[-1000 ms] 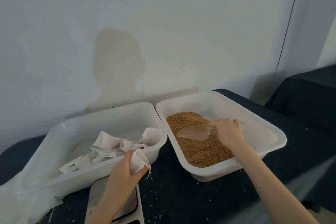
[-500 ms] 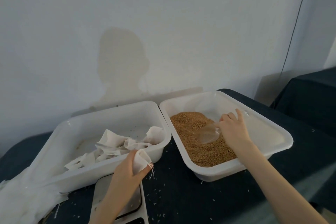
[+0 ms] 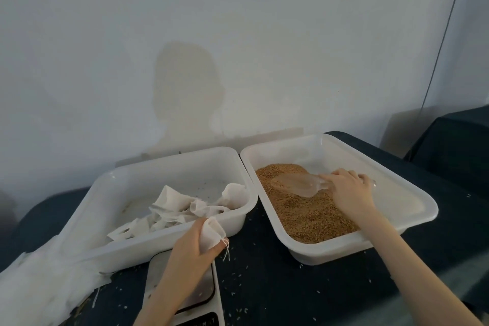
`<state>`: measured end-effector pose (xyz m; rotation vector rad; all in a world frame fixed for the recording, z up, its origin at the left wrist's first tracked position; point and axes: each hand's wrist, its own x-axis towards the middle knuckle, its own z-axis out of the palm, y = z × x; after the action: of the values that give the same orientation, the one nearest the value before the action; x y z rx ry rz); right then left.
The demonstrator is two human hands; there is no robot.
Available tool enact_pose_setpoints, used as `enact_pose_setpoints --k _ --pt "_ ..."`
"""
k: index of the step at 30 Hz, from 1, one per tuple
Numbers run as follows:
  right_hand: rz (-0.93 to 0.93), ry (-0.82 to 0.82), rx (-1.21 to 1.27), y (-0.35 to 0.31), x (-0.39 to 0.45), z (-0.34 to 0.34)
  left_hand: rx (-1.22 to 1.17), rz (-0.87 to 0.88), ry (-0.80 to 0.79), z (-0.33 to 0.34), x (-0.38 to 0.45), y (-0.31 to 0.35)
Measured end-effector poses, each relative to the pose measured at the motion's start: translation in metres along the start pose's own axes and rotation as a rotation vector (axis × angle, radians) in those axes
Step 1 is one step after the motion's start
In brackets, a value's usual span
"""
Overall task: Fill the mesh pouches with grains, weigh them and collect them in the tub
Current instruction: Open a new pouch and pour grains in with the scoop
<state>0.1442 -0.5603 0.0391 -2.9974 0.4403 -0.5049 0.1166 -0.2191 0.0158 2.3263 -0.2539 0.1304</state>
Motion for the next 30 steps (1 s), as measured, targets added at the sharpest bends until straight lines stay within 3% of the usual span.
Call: enact_pose_setpoints --k 7,16,23,30 --pt "-0.072 0.045 0.215 -0.015 0.001 -0.02 -0.029 -0.012 -0.008 -0.01 -0.005 0.0" --pt "-0.476 -0.216 0.563 -0.073 -0.022 -0.062 -0.064 0.007 0.024 -0.029 -0.01 -0.004" --pt "-0.595 -0.312 0.429 -0.095 -0.033 -0.066 -0.039 0.024 0.038 -0.038 -0.011 -0.01" --pt "-0.627 -0.268 0.31 -0.114 -0.036 -0.065 0.059 0.071 0.02 -0.035 -0.009 -0.015"
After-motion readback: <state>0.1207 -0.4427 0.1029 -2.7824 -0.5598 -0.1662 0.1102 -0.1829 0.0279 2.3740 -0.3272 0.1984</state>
